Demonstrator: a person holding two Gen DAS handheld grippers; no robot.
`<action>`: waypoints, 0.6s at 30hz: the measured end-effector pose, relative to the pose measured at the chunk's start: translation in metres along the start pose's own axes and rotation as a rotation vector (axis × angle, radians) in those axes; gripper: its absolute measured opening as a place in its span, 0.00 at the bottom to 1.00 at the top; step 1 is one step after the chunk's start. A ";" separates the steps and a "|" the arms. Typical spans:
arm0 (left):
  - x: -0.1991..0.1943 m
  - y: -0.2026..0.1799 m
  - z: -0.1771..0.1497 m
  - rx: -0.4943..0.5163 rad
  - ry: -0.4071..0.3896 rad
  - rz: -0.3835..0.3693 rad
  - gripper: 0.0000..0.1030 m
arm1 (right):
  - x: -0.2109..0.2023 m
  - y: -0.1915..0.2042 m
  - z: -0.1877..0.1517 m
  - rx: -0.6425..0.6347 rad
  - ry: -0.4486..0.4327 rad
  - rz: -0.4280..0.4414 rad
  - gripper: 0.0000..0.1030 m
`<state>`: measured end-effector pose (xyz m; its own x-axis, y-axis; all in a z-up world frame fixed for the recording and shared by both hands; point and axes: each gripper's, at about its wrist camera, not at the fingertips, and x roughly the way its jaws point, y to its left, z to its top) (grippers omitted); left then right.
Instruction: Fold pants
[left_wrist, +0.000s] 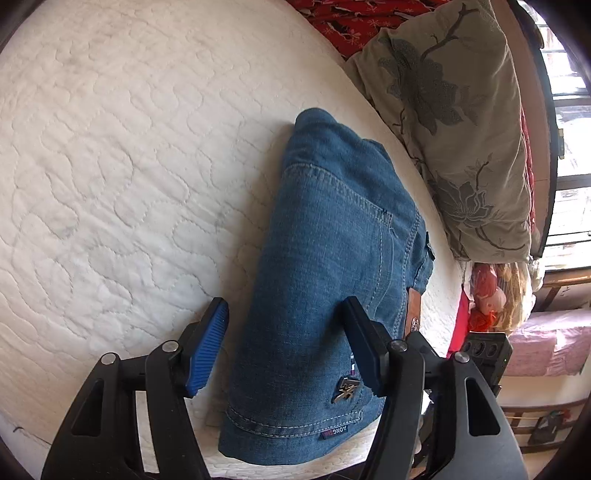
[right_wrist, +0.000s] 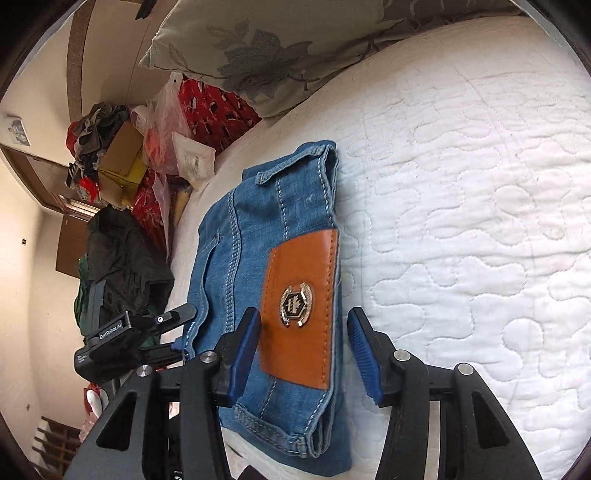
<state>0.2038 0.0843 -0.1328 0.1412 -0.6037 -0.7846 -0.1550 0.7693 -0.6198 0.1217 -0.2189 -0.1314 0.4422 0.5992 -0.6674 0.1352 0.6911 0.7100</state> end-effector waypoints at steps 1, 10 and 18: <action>0.003 -0.001 -0.001 -0.010 0.003 -0.009 0.65 | 0.004 0.003 -0.001 -0.008 0.004 -0.007 0.53; 0.012 -0.040 -0.017 0.103 -0.001 0.107 0.59 | -0.001 0.031 -0.021 -0.186 -0.022 -0.125 0.24; -0.011 -0.036 -0.084 0.124 0.068 0.031 0.53 | -0.063 0.035 -0.082 -0.242 -0.019 -0.088 0.19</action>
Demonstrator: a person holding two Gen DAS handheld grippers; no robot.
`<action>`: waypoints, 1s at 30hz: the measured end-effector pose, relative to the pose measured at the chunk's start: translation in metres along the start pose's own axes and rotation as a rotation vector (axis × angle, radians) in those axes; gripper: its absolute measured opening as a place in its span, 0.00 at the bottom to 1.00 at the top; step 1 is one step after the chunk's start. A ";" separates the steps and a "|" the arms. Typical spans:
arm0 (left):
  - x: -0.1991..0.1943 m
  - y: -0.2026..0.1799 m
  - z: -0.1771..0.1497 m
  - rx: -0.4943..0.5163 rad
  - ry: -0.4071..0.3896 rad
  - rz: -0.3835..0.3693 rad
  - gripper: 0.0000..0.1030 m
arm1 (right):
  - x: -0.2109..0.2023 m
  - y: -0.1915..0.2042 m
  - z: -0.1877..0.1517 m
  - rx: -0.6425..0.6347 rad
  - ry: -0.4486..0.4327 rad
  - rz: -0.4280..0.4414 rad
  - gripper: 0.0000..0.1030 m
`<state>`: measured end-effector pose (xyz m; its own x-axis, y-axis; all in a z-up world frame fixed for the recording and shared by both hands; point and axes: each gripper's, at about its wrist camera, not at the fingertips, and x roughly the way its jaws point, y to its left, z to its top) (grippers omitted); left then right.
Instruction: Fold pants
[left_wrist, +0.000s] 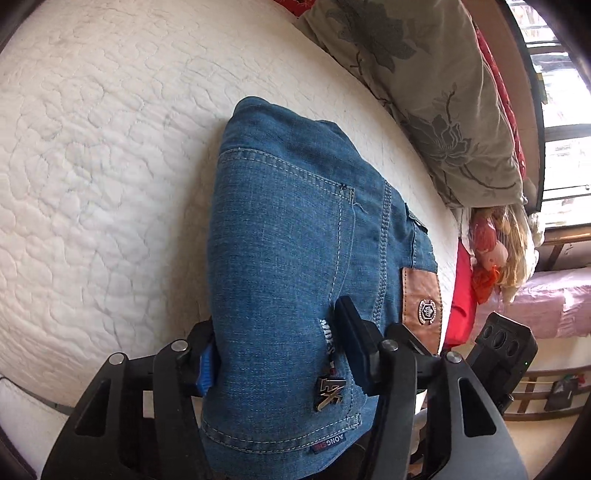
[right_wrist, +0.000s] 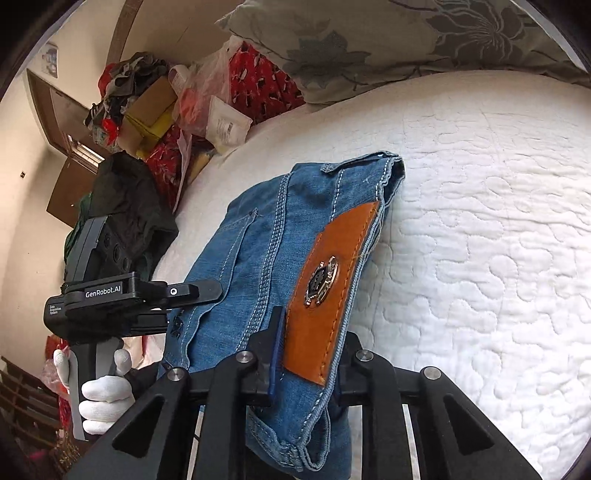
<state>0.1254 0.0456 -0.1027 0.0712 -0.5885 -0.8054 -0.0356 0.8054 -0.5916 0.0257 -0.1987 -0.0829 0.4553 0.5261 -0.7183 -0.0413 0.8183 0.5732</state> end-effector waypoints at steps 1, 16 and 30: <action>0.003 0.001 -0.012 0.008 0.003 0.007 0.53 | -0.005 -0.003 -0.013 0.000 0.014 -0.003 0.21; -0.040 -0.033 -0.083 0.270 -0.319 0.362 0.55 | -0.045 -0.013 -0.042 0.042 -0.037 -0.086 0.47; -0.041 -0.036 -0.072 0.266 -0.318 0.360 0.55 | -0.054 -0.018 -0.030 0.094 -0.067 -0.108 0.58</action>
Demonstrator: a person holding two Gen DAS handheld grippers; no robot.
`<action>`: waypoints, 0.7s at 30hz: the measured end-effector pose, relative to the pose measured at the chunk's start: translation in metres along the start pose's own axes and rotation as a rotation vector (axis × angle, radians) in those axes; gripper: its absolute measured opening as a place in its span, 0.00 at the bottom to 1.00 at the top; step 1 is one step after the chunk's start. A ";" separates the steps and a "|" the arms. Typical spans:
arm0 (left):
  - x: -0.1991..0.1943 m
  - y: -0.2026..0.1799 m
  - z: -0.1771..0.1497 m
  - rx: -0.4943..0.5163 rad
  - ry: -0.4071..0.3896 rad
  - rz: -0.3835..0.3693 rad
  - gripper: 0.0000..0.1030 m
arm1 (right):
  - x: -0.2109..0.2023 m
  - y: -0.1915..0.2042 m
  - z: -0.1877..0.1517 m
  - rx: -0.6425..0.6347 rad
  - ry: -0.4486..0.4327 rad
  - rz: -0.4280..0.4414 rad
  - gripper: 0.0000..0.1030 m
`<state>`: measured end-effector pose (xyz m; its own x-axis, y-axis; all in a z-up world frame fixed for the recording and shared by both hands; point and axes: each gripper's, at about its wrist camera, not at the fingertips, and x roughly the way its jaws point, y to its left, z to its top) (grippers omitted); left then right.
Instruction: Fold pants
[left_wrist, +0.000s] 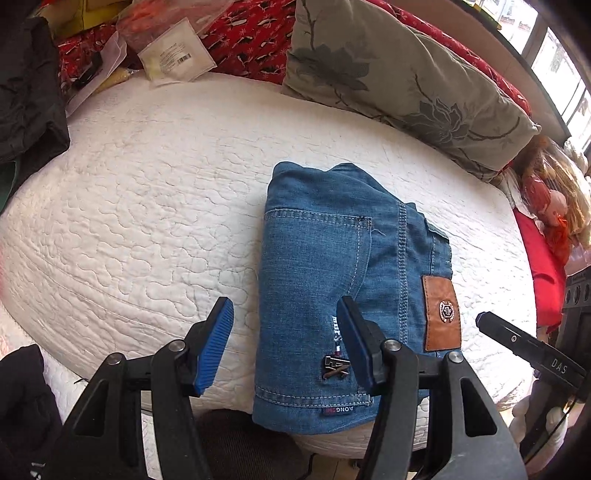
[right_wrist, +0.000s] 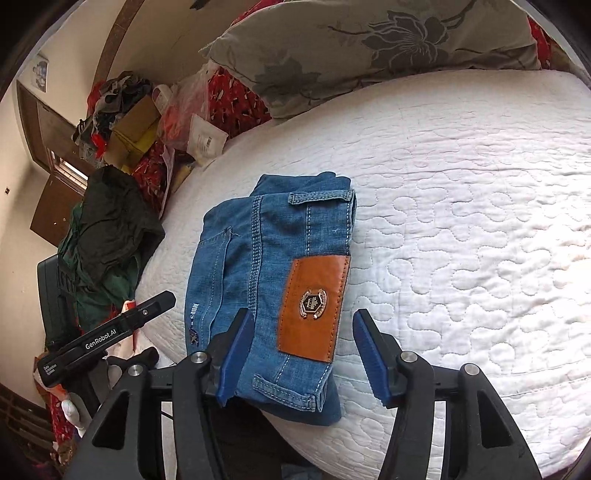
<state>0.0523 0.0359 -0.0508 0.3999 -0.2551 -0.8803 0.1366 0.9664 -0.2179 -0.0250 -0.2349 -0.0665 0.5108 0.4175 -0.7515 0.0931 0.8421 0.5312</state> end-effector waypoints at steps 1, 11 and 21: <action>0.005 0.006 0.008 -0.025 0.015 -0.012 0.55 | 0.003 -0.003 0.004 0.014 0.001 0.000 0.60; 0.082 0.061 0.056 -0.374 0.260 -0.288 0.55 | 0.064 -0.022 0.041 0.106 0.022 -0.001 0.64; 0.096 0.010 0.066 -0.271 0.255 -0.327 0.61 | 0.084 -0.001 0.054 -0.002 -0.012 0.024 0.32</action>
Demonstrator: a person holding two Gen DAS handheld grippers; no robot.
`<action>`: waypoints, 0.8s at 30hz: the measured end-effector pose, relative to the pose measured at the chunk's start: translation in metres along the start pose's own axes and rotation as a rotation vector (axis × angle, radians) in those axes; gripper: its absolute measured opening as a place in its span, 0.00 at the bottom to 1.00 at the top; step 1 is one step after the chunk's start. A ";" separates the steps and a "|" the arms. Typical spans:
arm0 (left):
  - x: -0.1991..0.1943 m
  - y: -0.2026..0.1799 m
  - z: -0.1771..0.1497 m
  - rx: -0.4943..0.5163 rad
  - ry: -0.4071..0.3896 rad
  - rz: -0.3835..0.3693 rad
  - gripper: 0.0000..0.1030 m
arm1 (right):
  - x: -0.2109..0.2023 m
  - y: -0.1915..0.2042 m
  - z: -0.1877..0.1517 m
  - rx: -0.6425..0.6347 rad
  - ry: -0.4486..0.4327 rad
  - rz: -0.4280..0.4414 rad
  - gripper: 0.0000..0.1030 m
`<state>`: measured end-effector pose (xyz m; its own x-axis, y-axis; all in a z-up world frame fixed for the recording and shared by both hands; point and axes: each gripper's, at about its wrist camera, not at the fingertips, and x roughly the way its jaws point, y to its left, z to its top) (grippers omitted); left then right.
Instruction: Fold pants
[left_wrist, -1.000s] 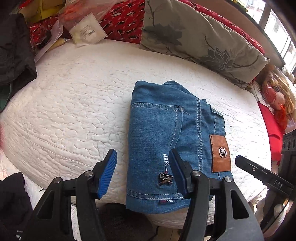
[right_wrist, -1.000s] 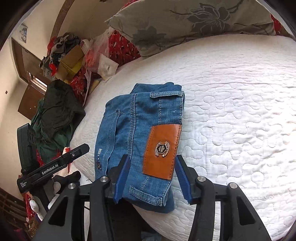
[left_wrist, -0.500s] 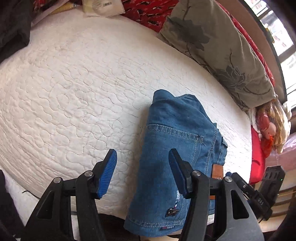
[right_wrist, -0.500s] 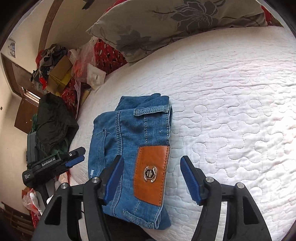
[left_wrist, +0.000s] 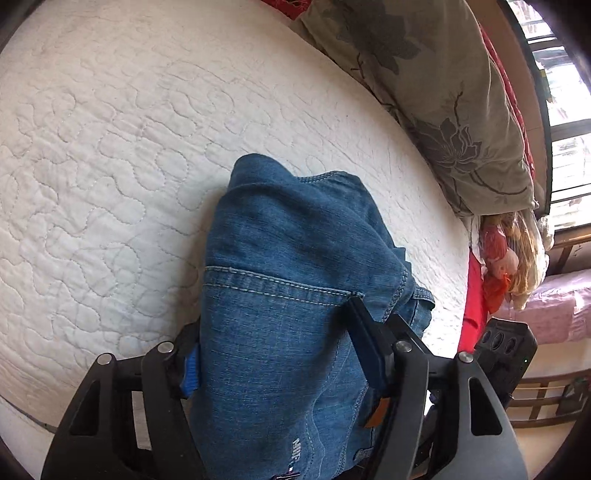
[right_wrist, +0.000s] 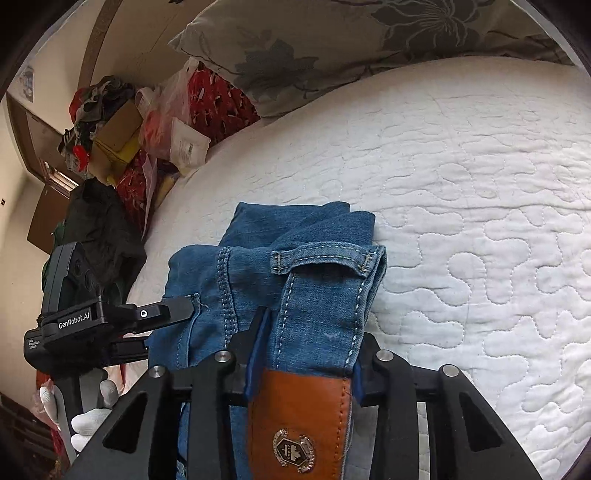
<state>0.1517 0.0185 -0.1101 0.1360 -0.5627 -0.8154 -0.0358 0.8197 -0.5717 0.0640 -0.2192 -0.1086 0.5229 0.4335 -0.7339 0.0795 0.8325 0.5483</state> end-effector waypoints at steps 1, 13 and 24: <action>-0.003 -0.003 0.005 -0.004 -0.011 -0.015 0.55 | -0.001 0.002 0.006 0.003 -0.009 0.004 0.30; 0.012 -0.030 0.095 0.025 -0.079 0.166 0.45 | 0.037 -0.014 0.096 0.056 0.016 -0.158 0.31; -0.059 -0.036 0.039 0.124 -0.319 0.218 0.46 | -0.069 0.026 0.063 -0.041 -0.200 -0.107 0.54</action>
<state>0.1833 0.0266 -0.0380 0.4393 -0.3293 -0.8358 0.0195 0.9337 -0.3576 0.0835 -0.2489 -0.0187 0.6717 0.2684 -0.6905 0.1112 0.8850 0.4522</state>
